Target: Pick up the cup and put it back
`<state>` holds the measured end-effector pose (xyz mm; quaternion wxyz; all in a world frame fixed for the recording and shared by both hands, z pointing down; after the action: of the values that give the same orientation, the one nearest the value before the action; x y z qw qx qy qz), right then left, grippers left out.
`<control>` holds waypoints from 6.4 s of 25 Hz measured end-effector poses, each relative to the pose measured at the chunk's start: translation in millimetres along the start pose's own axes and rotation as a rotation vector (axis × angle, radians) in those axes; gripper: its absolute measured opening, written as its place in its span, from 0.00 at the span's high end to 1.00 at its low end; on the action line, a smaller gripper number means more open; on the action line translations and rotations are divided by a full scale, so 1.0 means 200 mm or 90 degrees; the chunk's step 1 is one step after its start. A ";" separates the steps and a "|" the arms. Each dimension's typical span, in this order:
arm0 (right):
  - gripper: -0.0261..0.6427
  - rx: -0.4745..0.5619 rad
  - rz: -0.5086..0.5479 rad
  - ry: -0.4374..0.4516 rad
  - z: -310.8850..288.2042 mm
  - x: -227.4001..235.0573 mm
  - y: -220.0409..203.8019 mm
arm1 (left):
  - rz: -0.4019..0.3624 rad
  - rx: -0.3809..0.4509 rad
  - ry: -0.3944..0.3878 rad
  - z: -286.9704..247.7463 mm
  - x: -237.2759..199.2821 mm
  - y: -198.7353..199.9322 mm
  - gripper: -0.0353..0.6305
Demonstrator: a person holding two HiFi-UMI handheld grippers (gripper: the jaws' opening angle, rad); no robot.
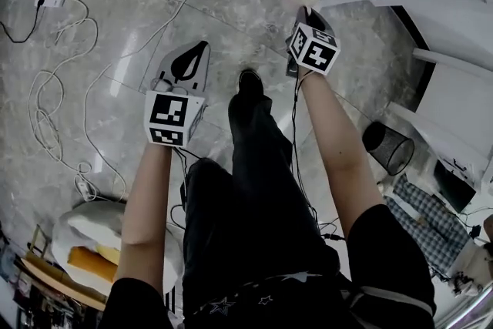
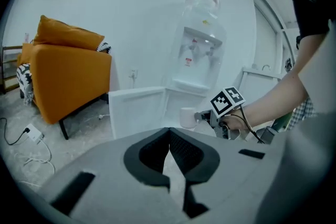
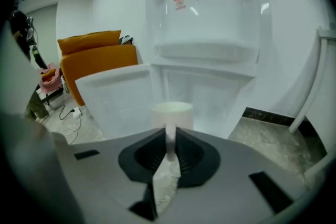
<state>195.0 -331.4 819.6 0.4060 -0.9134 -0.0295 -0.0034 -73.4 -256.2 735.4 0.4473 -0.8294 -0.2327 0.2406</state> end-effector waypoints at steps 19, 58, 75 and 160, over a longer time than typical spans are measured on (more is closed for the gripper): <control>0.90 0.101 0.079 0.039 1.83 -0.46 0.58 | 0.027 0.091 -0.030 1.34 0.40 0.85 0.93; 0.90 0.202 0.045 0.106 3.87 0.34 0.06 | 0.004 0.143 -0.022 2.28 2.24 0.96 0.93; 0.90 0.209 0.057 0.124 3.87 0.23 0.09 | 0.027 0.154 0.021 2.45 2.11 0.87 0.93; 0.60 0.080 -0.030 -0.004 -0.97 0.51 -0.15 | 0.075 0.051 0.034 -0.71 -0.19 -0.43 0.93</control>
<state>297.8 -450.5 974.1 0.4625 -0.8850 -0.0525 -0.0085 -31.9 -326.9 885.5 0.4712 -0.8292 -0.1614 0.2535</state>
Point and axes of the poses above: the fingertips, and each gripper's own axes: z backward along the fingers, x to its right, y out of its top, the point moved 2 cm from there along z, backward along the fingers, and after that the axes turned 1 degree about y, right-handed, at the moved point
